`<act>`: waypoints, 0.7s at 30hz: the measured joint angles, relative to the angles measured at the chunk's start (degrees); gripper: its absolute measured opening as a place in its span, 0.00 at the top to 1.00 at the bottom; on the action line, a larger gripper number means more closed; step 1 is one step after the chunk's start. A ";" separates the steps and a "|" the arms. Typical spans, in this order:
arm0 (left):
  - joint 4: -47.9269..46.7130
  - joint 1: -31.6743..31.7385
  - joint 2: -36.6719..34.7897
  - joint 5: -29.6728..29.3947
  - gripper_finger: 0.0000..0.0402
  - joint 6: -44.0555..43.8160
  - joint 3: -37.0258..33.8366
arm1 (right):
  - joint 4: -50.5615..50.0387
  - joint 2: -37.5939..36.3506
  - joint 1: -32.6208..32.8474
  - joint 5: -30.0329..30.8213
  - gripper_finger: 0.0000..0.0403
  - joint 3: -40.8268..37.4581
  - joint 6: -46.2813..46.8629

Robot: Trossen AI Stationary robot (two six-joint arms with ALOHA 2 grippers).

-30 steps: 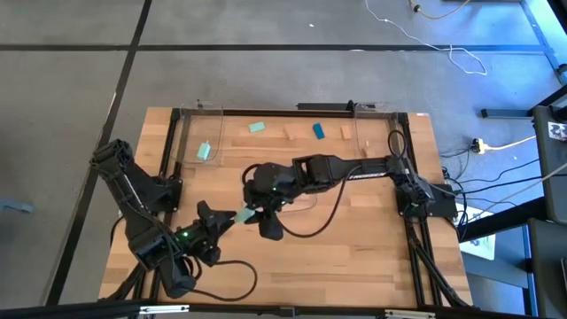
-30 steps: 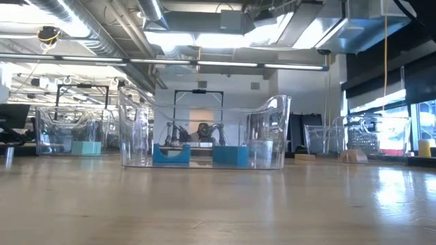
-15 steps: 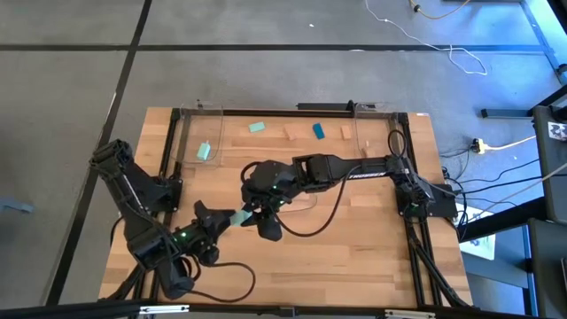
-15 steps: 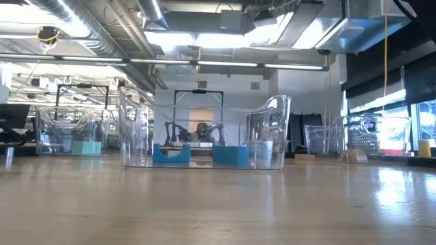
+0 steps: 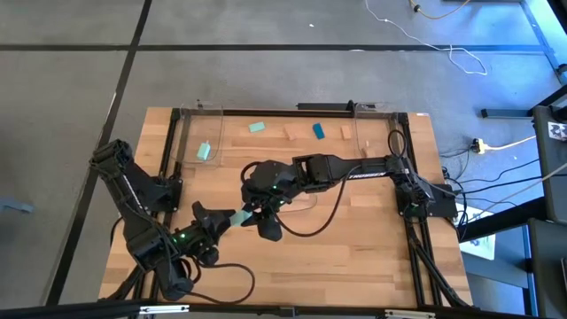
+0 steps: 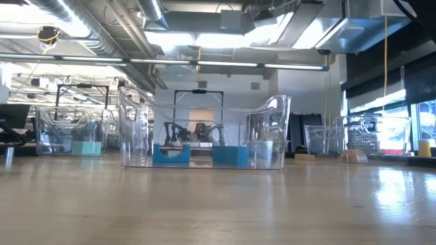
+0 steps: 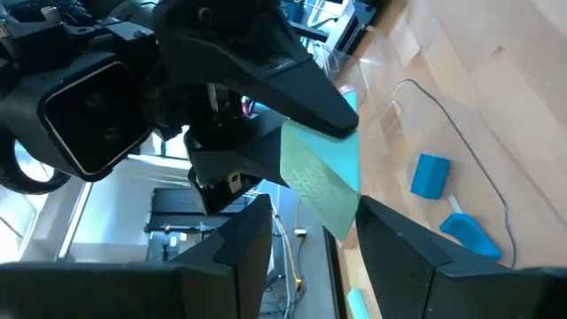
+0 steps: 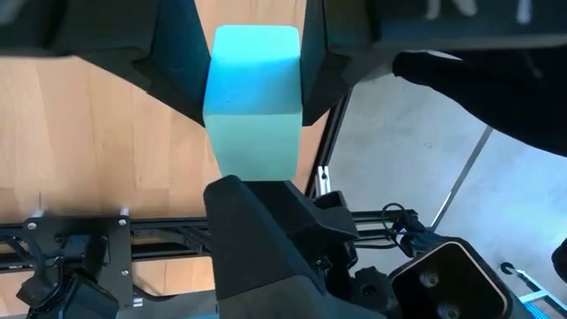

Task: Sort & place blocks by color
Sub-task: Put the bottom light blue block into the top left transparent bin

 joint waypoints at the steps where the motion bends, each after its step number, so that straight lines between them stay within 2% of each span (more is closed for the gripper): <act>1: 0.39 0.13 0.00 0.06 0.61 0.04 0.00 | 0.00 0.00 0.00 -0.05 0.68 0.00 0.00; 7: 8.00 0.99 0.00 0.38 0.61 10.27 0.00 | -0.02 0.00 0.00 -0.32 0.68 0.00 -0.01; 12: 14.81 2.55 -0.02 5.52 0.61 17.71 0.02 | -0.46 0.00 0.03 -0.45 0.68 0.00 -0.08; 21: 15.76 4.38 -0.07 4.92 0.61 22.22 0.04 | -0.04 0.00 0.04 -0.34 0.68 0.00 -1.15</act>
